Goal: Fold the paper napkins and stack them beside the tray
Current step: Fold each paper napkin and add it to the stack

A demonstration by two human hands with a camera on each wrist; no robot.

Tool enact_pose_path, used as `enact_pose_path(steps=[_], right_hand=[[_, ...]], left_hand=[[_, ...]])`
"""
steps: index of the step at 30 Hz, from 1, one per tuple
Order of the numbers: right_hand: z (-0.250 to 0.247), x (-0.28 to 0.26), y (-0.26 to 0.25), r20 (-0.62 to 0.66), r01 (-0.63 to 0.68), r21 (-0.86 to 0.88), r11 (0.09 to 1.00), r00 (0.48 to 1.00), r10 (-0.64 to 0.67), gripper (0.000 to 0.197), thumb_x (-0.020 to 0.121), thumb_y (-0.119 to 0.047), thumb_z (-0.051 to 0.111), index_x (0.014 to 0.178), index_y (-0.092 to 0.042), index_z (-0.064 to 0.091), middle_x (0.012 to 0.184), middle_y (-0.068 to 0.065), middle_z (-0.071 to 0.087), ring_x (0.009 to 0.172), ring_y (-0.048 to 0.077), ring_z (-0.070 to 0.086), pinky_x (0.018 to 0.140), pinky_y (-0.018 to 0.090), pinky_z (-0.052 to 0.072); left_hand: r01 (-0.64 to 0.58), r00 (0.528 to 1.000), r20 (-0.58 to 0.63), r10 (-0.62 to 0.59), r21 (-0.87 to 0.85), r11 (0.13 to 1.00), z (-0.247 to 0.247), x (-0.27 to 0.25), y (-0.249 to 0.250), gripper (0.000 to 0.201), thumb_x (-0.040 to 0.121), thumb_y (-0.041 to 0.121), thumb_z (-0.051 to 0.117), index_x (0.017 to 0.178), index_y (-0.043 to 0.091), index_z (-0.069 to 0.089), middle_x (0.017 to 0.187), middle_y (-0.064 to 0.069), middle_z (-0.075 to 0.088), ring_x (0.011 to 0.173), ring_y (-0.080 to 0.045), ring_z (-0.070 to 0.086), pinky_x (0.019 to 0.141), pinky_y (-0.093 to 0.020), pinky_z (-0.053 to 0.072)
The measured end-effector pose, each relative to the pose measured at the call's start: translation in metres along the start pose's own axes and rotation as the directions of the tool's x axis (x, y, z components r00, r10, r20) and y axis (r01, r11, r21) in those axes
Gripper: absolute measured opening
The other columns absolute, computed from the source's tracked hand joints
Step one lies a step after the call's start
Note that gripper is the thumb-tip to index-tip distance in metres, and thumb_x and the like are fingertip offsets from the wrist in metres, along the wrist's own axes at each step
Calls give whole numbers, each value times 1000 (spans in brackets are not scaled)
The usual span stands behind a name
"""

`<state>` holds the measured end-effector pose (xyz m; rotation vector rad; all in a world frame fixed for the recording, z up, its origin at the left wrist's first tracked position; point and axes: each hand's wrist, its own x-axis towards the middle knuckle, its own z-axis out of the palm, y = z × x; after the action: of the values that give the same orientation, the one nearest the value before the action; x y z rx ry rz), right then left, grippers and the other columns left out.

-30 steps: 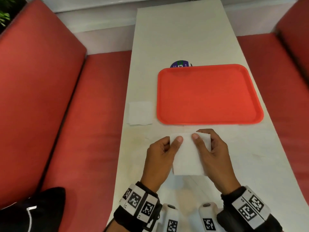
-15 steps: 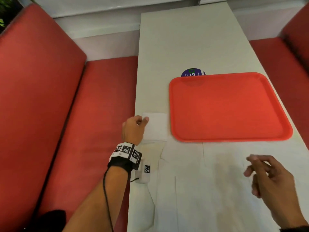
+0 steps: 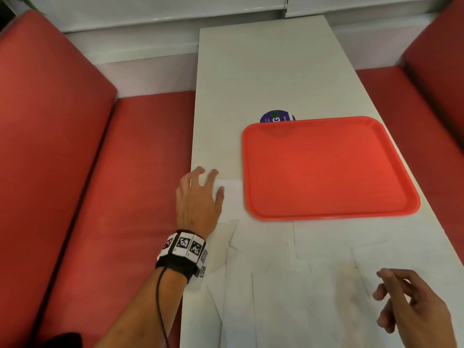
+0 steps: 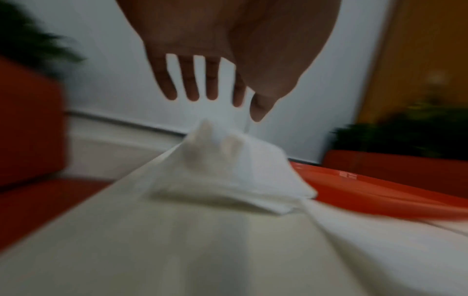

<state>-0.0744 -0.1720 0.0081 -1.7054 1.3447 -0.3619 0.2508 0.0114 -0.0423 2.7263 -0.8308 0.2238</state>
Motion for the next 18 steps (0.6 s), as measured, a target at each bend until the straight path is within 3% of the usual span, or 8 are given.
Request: enact_pose_path(steps=[2,4,8,13,18], right_hand=[[-1,-1,-3,4,1,-3,1000,1000,-1,19,98,-23,59,82,-15,64,61,-2,66,29,24,53,34,32,41],[-1,-2,-3,8,-1,-2,1000,1000,1,19,98,-24,59,82,-15,64,60,-2,66,29,25,54,34,32,41],[-5,-5,-4,28,-1,3,1000,1000,1,19,98,-22,59,82,-13,65,61,-3,66,28,23,54,33,30,42],[-8,-4,1,31,-7,9,1000,1000,6,20,98,-20,59,81,-11,64,59,-2,65,27,23,53,33,33,41],[-7,-4,4,28,-15,-3,1000,999,15,21,97,-21,59,79,-11,64,58,-3,65,27,22,54,34,37,41]], left_hand=[[-242,970,38,241,41,969,2,-6,11,41,96,31,59,137,27,57,148,-7,48,138,-32,42,105,-48,44],[-333,933,158,322,51,941,11,-12,16,42,99,29,57,141,26,54,155,-8,43,148,-35,33,116,-52,36],[-281,916,331,227,125,952,22,-13,0,50,105,26,45,154,22,37,163,-10,32,153,-37,22,121,-57,27],[-228,850,507,144,107,968,33,-9,-19,58,109,20,27,161,25,1,170,-4,-4,157,-31,-5,127,-48,9],[-211,810,569,139,62,975,44,-3,-25,62,108,13,27,161,24,-3,170,-4,-11,156,-32,-9,127,-50,9]])
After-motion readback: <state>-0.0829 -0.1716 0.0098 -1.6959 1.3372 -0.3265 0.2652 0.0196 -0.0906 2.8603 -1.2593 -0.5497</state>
